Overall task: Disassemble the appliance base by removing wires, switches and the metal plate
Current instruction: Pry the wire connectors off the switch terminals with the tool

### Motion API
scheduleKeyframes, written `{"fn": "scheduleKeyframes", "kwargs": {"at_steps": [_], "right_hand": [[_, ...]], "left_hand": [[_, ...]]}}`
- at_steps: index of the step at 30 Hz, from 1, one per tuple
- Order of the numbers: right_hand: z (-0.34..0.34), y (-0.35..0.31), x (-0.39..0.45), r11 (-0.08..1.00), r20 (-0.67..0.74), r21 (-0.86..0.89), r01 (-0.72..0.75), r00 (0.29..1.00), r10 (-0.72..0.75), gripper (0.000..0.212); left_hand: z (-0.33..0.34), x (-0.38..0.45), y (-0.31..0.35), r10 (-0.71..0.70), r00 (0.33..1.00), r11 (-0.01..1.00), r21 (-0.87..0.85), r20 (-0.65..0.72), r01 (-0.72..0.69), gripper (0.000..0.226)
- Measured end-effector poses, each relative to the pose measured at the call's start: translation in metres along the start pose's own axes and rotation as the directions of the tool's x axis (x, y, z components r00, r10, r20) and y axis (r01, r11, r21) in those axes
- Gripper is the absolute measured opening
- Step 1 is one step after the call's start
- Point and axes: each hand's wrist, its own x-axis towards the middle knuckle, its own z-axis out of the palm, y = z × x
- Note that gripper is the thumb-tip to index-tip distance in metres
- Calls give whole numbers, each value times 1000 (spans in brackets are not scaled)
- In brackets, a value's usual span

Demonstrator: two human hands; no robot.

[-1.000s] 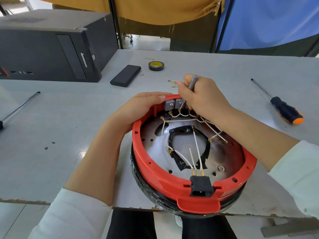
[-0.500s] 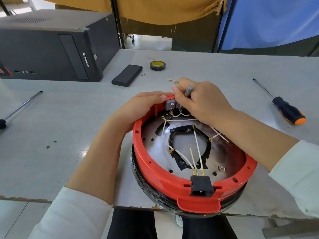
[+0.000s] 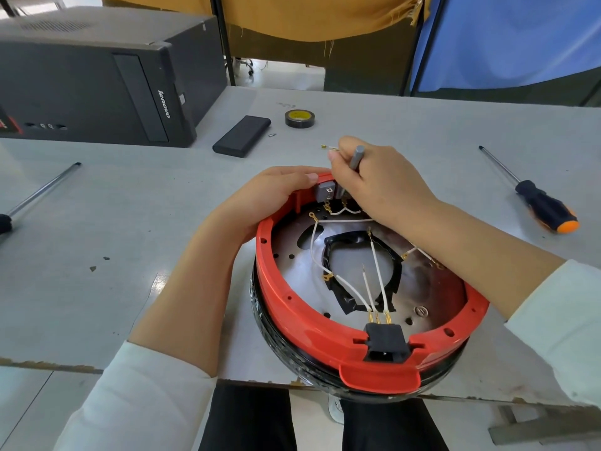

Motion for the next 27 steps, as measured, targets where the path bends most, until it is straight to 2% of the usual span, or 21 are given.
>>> {"fn": "scheduleKeyframes", "kwargs": {"at_steps": [5, 11, 16, 21, 27], "right_hand": [[3, 3, 3, 999, -6, 14, -50, 999, 50, 41], [-4, 1, -5, 996, -69, -21, 83, 994, -84, 35], [-3, -8, -3, 968, 43, -228, 104, 994, -97, 26], [-9, -4, 20, 992, 151, -115, -47, 986, 64, 39], [-7, -7, 30, 990, 192, -138, -32, 980, 58, 39]], "left_hand": [[-1, 1, 0, -5, 1000, 1000, 21, 4, 5, 27], [-2, 2, -1, 9, 1000, 999, 51, 1, -9, 30], [-2, 1, 0, 15, 1000, 998, 69, -1, -15, 31], [0, 1, 0, -30, 999, 999, 28, 27, 30, 30], [4, 0, 2, -24, 1000, 1000, -17, 4, 24, 34]]}}
